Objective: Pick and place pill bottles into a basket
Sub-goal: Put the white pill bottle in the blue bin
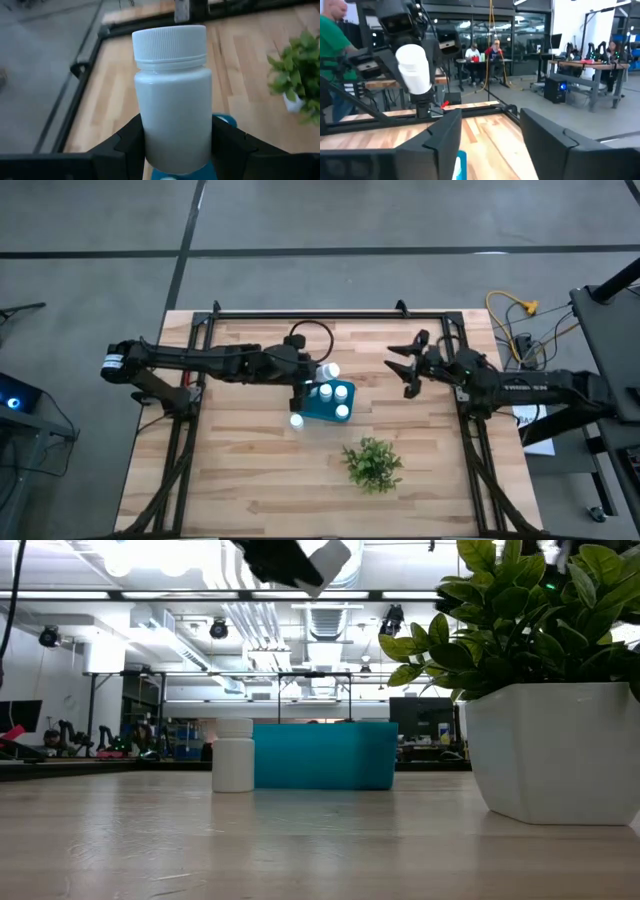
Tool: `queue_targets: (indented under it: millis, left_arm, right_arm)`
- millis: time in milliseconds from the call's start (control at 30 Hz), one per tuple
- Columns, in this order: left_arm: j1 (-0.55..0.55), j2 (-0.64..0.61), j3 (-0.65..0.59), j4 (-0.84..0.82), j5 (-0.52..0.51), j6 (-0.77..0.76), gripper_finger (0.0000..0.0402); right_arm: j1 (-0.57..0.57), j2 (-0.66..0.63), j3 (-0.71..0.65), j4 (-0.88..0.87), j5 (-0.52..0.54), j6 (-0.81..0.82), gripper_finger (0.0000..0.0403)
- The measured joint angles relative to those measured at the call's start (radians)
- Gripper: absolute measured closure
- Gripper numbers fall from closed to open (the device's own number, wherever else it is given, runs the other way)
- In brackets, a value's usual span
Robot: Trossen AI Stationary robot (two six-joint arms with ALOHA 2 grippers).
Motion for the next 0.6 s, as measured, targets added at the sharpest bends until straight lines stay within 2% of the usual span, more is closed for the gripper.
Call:
queue_targets:
  millis: [300, 600]
  left_arm:
    - [0.002, 0.0, 0.0, 0.056, -0.001, 0.061, 0.0247]
    - [0.002, 0.0, -0.001, 0.055, -0.002, 0.078, 0.0247]
  right_arm:
    - [0.001, 0.299, 0.296, -0.066, -0.021, -0.061, 0.0145]
    - [0.001, 0.433, 0.476, -0.169, -0.098, -0.082, 0.009]
